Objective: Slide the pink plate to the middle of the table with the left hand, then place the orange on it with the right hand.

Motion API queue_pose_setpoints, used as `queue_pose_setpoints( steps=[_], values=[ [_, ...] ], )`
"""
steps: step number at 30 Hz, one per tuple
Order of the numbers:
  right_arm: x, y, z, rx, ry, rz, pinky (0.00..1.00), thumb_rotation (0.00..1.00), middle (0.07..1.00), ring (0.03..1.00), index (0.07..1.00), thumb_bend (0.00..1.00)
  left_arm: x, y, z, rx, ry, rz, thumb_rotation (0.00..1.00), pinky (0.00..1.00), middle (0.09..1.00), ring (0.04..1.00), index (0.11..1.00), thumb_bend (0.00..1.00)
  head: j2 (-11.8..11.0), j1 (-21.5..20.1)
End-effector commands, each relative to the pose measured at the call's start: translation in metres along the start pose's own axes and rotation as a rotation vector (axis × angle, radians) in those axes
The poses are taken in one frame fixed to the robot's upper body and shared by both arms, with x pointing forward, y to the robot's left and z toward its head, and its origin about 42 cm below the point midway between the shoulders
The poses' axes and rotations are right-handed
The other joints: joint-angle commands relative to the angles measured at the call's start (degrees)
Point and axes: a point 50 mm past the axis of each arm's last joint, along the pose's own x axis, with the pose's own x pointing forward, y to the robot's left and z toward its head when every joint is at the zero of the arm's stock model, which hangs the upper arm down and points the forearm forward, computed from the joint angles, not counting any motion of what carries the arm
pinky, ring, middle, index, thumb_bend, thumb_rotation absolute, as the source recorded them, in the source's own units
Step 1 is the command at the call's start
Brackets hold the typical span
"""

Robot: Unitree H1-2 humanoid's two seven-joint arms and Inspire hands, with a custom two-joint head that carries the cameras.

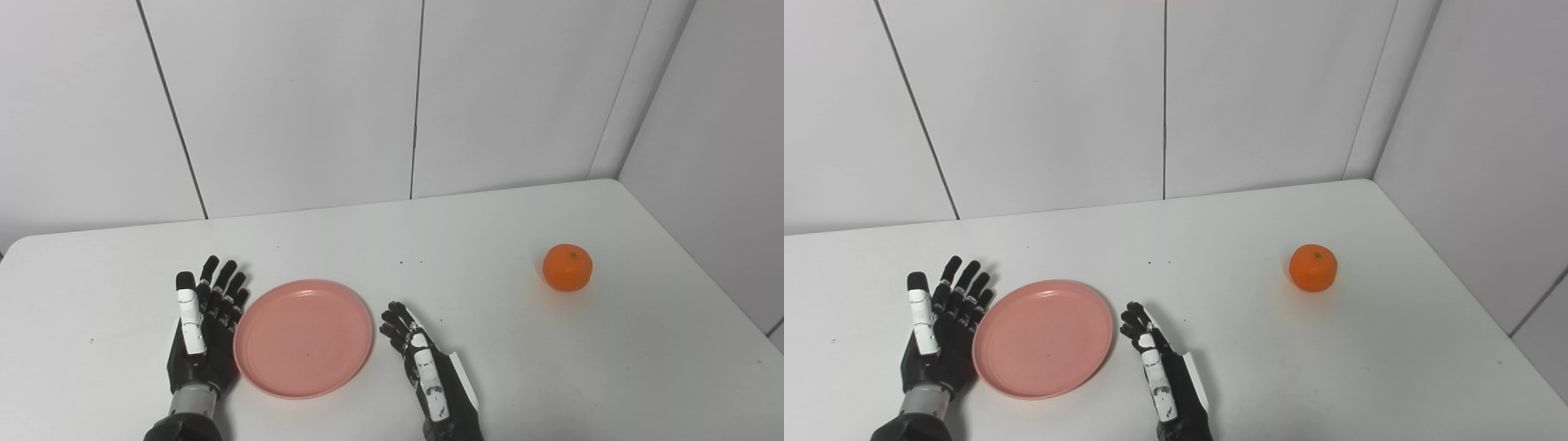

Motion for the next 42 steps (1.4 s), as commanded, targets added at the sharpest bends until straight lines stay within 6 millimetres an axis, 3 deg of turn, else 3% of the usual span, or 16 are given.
queue_pose_setpoints(
  steps=[1,8,15,23,28,34,39,42],
  values=[
    [-0.003,0.003,-0.006,0.020,0.015,-0.023,0.96,1.00,0.904,0.902,0.904,0.80,-0.011,0.014,-0.033,-0.020,0.171,0.084,0.84,1.00,0.936,0.945,0.943,0.91,-0.13,0.38],
    [-0.006,-0.010,0.006,0.002,-0.049,-0.143,1.00,0.99,0.889,0.898,0.881,0.82,-0.011,0.015,-0.038,-0.009,0.178,0.084,0.85,1.00,0.940,0.941,0.945,0.90,-0.74,0.74],
    [-0.001,-0.017,0.046,-0.062,-0.214,-0.202,0.87,0.96,0.852,0.838,0.866,0.82,-0.010,0.018,-0.039,0.000,0.180,0.082,0.86,1.00,0.940,0.943,0.948,0.91,-0.99,0.66],
    [0.011,-0.023,0.078,-0.155,-0.309,-0.236,0.81,0.98,0.804,0.785,0.856,0.82,-0.008,0.015,-0.040,-0.018,0.184,0.089,0.85,1.00,0.937,0.938,0.945,0.91,-1.43,0.26],
    [0.025,-0.036,0.105,-0.222,-0.359,-0.239,0.81,0.99,0.794,0.781,0.857,0.81,-0.008,0.016,-0.043,-0.027,0.184,0.088,0.85,1.00,0.940,0.945,0.949,0.90,-1.57,0.17],
    [0.040,-0.053,0.124,-0.323,-0.382,-0.226,0.78,0.98,0.782,0.755,0.856,0.82,-0.008,0.016,-0.043,-0.022,0.183,0.093,0.84,1.00,0.937,0.943,0.945,0.91,-1.57,0.02],
    [0.061,-0.079,0.135,-0.544,-0.391,-0.222,0.72,0.98,0.772,0.739,0.845,0.79,-0.008,0.018,-0.043,-0.031,0.185,0.092,0.84,1.00,0.936,0.946,0.947,0.91,-1.66,0.09],
    [0.073,-0.093,0.145,-0.672,-0.406,-0.220,0.68,1.00,0.764,0.728,0.782,0.80,-0.008,0.019,-0.043,-0.039,0.186,0.096,0.84,1.00,0.935,0.947,0.946,0.91,-1.64,-0.10]
  ],
)
